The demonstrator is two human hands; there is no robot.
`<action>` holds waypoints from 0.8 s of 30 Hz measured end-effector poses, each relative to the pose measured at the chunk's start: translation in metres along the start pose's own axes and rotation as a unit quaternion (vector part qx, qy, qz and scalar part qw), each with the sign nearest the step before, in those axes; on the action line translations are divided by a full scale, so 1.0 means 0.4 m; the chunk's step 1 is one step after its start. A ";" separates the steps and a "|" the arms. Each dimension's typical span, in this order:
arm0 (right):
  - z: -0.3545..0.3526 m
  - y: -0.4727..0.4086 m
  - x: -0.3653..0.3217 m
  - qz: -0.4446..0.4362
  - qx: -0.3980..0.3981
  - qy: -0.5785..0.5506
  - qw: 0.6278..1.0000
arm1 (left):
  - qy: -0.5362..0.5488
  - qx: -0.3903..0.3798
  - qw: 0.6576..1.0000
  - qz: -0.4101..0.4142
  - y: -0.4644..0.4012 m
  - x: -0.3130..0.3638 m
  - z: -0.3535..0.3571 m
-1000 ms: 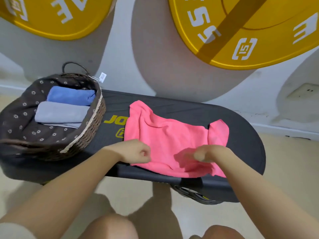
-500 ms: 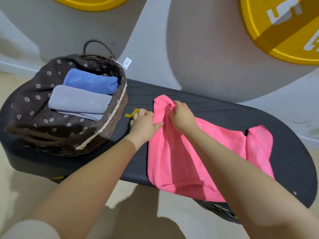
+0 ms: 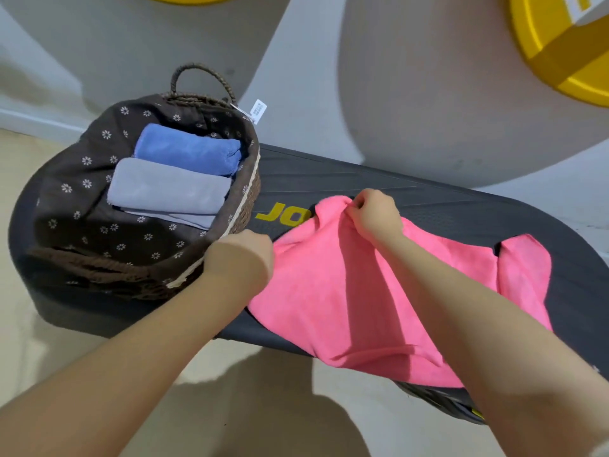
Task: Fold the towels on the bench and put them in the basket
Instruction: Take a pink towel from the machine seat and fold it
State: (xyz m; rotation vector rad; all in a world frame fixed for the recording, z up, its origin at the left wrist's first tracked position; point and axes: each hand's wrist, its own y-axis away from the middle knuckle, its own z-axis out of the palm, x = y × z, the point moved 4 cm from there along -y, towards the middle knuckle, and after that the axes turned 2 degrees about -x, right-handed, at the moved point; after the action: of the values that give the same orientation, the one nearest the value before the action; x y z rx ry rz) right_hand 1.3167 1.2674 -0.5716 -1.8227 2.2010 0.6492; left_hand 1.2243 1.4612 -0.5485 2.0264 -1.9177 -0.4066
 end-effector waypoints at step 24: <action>-0.272 0.177 0.632 0.157 0.101 -0.002 0.982 | 0.017 0.040 0.918 0.394 0.002 0.743 0.070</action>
State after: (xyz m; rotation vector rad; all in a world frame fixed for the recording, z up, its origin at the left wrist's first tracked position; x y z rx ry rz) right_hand 1.2067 1.0052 -0.5702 -1.3903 2.4744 0.4609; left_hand 1.2293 1.1633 -0.5696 1.1158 -2.5304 -0.0791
